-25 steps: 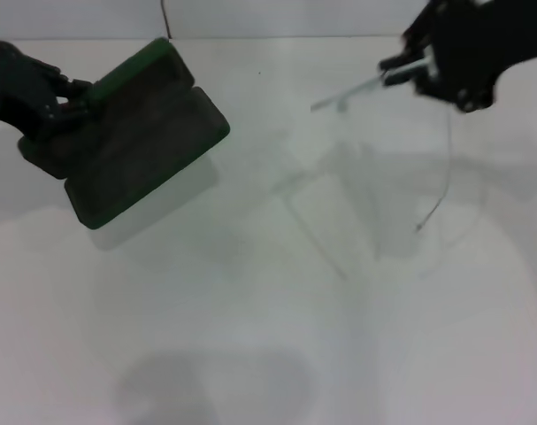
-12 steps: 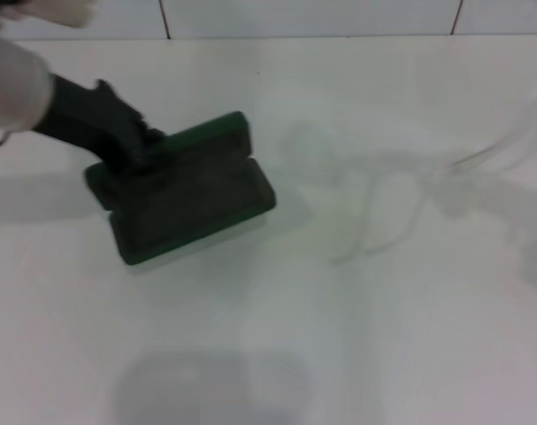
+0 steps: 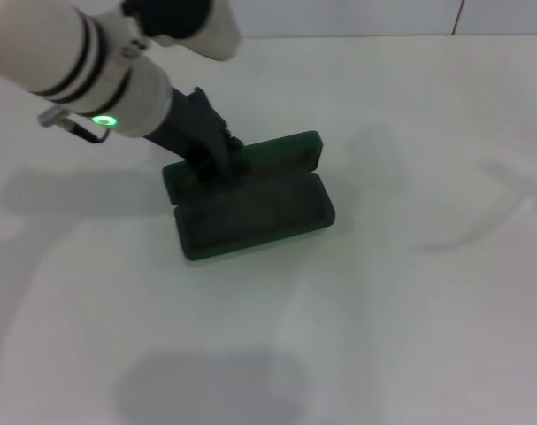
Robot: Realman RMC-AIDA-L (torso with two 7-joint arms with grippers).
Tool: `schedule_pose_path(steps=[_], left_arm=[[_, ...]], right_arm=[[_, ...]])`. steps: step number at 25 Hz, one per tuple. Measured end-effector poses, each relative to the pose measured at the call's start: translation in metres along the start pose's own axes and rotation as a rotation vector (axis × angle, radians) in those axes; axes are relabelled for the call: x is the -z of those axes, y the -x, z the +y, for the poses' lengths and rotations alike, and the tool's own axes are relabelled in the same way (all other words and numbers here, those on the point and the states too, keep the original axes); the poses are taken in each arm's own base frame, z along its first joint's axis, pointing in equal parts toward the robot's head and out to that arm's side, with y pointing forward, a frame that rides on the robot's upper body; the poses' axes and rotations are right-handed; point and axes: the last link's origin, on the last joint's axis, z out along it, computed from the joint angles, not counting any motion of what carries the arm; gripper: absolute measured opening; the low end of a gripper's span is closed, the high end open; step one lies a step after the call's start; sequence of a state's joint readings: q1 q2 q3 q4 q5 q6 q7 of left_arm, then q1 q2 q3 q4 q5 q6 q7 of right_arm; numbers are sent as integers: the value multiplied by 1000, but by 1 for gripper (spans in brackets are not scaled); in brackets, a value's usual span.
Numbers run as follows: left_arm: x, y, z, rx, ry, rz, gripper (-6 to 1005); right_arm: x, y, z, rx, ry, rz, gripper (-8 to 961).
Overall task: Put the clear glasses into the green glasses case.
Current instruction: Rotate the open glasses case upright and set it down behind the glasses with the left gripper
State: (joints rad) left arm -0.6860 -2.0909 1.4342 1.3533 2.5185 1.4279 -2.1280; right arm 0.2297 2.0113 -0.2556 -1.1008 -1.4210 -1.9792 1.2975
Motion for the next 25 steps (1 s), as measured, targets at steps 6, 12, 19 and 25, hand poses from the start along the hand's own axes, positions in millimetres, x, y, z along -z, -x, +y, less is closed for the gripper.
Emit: schedule_pose_path(steps=[6, 12, 19, 25], left_arm=[[-15, -25, 10, -72, -4, -9, 210], [-24, -42, 18, -126, 9, -14, 210], [-34, -54, 26, -163, 24, 6, 210], [-38, -56, 25, -155, 23, 24, 207]], right_arm=[[29, -16, 4, -47, -89, -24, 54], [41, -29, 7, -74, -137, -22, 54], [49, -35, 5, -92, -161, -34, 54], [49, -36, 7, -88, -160, -35, 54]])
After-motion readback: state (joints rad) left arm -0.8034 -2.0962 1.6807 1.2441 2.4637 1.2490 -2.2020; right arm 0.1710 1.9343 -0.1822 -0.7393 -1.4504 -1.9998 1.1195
